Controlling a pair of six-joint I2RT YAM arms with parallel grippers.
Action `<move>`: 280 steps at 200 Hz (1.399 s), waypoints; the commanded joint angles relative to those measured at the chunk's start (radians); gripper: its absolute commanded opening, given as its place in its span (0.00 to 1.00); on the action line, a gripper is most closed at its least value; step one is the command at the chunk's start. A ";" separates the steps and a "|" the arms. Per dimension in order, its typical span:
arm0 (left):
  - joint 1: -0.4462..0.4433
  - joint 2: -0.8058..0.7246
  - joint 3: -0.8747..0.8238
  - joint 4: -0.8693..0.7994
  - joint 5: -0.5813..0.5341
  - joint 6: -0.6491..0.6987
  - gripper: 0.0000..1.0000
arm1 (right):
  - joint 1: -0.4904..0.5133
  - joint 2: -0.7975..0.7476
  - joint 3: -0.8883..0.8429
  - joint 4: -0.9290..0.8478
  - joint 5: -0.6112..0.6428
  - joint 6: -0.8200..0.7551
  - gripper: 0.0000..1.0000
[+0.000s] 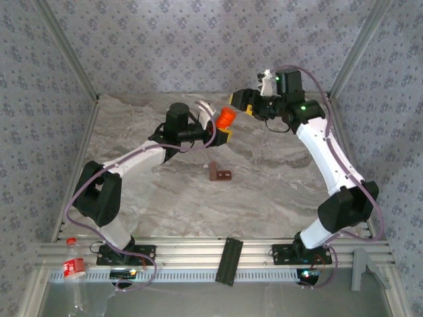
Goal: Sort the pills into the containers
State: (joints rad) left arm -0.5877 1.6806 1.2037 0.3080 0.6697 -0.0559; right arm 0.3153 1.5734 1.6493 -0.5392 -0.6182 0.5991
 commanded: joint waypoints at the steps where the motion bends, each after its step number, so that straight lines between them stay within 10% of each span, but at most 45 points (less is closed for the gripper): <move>1: -0.005 -0.002 0.048 0.014 0.036 0.018 0.00 | 0.027 0.012 0.017 0.020 -0.010 0.014 0.73; 140: -0.005 -0.007 0.054 0.015 0.025 0.018 0.00 | 0.066 0.028 -0.025 -0.003 -0.001 -0.014 0.67; 206: -0.004 -0.017 0.053 0.019 0.029 0.016 0.00 | 0.061 0.013 -0.059 0.025 -0.020 -0.047 0.42; 280: -0.007 -0.042 0.048 0.077 0.105 -0.055 0.00 | -0.031 0.004 -0.140 0.199 -0.350 -0.483 0.41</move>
State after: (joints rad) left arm -0.5858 1.6806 1.2167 0.2951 0.7033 -0.0601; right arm 0.3145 1.5799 1.5299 -0.3904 -0.8177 0.3126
